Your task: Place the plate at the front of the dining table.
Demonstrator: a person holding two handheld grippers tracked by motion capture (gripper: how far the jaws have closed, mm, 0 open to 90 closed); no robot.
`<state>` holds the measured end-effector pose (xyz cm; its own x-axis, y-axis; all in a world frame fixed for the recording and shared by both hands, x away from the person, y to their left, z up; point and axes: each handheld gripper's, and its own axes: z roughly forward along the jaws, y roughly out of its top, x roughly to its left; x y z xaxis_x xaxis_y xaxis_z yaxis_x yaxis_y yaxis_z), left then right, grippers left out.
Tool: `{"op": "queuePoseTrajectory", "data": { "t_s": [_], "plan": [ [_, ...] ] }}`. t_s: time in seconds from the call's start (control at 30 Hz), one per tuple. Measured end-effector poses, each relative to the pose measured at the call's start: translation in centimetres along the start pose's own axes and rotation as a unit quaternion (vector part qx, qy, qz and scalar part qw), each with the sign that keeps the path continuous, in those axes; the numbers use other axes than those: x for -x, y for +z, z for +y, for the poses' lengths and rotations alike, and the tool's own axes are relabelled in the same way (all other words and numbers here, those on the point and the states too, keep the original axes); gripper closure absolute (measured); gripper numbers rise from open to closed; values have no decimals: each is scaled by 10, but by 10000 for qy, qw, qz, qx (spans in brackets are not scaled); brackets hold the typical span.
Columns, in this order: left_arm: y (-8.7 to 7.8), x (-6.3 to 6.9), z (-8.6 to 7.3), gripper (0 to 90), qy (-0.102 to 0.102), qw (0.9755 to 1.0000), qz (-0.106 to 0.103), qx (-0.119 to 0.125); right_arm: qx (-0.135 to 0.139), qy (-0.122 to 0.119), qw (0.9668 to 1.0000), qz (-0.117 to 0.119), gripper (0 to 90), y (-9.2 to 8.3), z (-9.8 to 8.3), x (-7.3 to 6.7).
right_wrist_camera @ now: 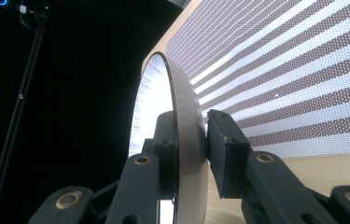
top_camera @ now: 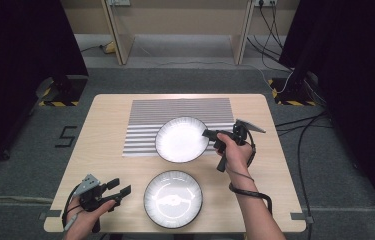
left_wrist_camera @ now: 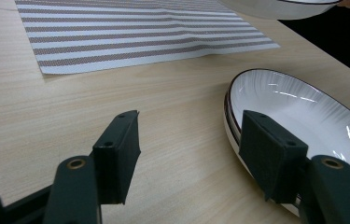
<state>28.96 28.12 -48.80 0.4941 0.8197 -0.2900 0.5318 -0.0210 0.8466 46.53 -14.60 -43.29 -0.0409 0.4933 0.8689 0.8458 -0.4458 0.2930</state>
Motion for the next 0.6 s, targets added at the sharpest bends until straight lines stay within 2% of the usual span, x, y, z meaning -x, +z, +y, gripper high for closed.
{"op": "queuePoseTrajectory", "data": {
  "t_s": [0.2, 0.23, 0.3, 0.6],
  "plan": [
    [0, 0, 0, 377, -5, 10000, -8, -6, 28, -14, 10000, -24, 740, 1, 3, -1],
    [0, 0, 0, 377, -2, 10000, -5, -4, 21, 53, 10000, -8, 740, 1, 4, -2],
    [1, 0, 0, 377, -6, 10000, -8, -6, 49, -41, 10000, -23, 740, 1, 4, -2],
    [1, 0, 0, 377, -1, 10000, -13, -4, 93, 33, 9999, 33, 740, 2, 9, -6]
  ]
}}
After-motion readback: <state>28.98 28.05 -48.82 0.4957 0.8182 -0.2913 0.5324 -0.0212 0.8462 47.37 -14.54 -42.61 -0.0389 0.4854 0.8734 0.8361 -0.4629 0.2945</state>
